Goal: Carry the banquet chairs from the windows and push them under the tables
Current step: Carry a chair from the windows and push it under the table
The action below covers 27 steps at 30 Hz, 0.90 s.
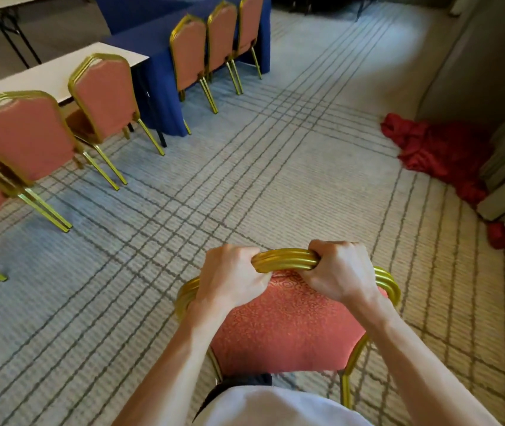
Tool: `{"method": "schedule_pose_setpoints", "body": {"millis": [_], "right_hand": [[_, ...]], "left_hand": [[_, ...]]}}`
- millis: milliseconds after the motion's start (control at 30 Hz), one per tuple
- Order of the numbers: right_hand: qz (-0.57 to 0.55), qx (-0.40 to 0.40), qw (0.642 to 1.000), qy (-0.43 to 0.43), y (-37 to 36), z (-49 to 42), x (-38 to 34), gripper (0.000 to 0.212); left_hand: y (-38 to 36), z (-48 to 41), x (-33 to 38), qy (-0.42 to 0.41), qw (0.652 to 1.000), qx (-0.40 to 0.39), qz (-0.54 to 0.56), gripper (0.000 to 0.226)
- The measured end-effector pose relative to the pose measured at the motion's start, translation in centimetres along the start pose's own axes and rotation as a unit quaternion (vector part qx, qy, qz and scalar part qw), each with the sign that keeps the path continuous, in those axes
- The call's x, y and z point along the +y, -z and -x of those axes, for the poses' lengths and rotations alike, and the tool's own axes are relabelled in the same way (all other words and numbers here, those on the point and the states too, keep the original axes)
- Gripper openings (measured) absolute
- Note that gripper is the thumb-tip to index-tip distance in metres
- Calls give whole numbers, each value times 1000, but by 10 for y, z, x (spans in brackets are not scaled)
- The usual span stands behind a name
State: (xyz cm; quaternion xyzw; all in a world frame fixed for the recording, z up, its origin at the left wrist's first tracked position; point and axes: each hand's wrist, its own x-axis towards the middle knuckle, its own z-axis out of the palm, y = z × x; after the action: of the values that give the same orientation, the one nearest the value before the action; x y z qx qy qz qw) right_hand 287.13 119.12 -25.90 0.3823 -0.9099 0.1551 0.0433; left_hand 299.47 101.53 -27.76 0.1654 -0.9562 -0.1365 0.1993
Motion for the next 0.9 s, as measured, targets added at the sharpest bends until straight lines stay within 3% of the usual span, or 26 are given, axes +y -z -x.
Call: {"method": "schedule_pose_setpoints", "body": {"millis": [200, 600, 900], "right_hand": [[-13, 53, 998, -33, -9, -96, 4, 43], [-8, 21, 997, -73, -47, -303, 54, 40], [-29, -2, 999, -31, -68, -494, 114, 41]], "left_hand": [[-6, -109, -40, -47, 999, 2, 16, 27], [-66, -318, -107, -74, 996, -30, 27, 25], [-111, -496, -144, -56, 998, -15, -23, 29]]}}
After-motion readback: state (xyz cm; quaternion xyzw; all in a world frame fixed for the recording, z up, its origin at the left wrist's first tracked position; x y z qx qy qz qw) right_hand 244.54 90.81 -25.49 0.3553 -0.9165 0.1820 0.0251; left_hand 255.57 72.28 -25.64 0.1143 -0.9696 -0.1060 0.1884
